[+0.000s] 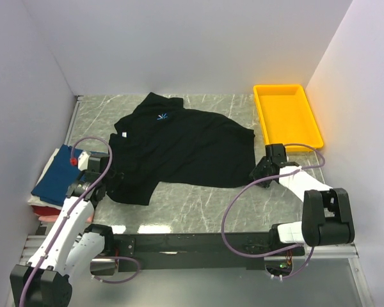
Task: Fold and stack the t-shirts
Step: Flatten the tshirt out
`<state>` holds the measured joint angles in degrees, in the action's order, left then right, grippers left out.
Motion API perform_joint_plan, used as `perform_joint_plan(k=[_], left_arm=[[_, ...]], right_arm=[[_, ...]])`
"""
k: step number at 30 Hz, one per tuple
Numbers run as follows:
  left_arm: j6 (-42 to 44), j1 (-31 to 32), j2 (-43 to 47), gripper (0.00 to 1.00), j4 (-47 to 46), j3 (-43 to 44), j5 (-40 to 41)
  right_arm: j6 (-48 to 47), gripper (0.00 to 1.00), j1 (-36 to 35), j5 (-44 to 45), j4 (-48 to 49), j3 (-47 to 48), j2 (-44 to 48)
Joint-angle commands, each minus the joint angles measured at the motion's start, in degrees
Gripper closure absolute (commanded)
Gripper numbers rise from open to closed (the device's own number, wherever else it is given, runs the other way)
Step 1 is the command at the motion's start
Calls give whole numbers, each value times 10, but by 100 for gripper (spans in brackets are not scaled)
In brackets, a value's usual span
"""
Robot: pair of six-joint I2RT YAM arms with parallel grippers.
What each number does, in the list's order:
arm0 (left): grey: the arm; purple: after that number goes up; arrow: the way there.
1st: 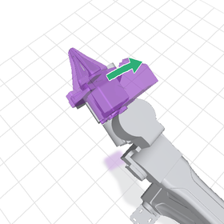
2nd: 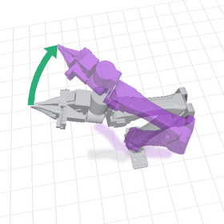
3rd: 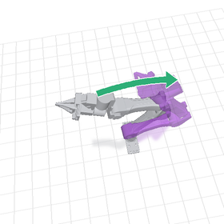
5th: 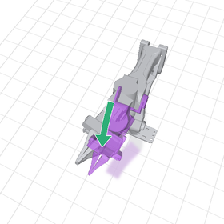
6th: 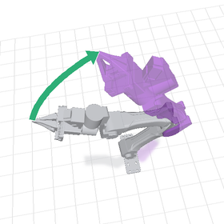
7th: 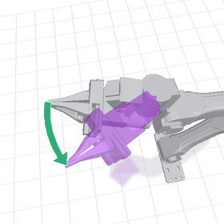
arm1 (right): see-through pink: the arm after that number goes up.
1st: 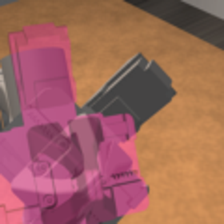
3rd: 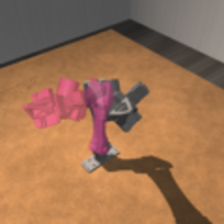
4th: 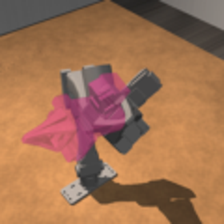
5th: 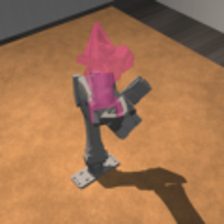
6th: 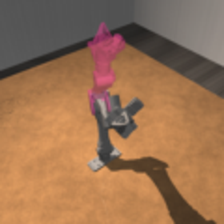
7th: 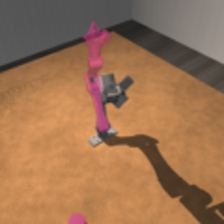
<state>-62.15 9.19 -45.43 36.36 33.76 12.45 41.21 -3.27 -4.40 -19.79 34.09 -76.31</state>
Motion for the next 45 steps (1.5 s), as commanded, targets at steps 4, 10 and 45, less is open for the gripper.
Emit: perform_joint_plan(k=[4, 10, 45], left_arm=[[26, -3, -10, 100, -36, 17, -23], [56, -3, -12, 100, -14, 101, -6], [206, -3, -177, 100, -95, 754, 16]], right_arm=[[-21, 79, -8, -12, 20, 9, -45], [-43, 100, -6, -42, 2, 63, -29], [-28, 100, 84, -143, -155, 701, 82]])
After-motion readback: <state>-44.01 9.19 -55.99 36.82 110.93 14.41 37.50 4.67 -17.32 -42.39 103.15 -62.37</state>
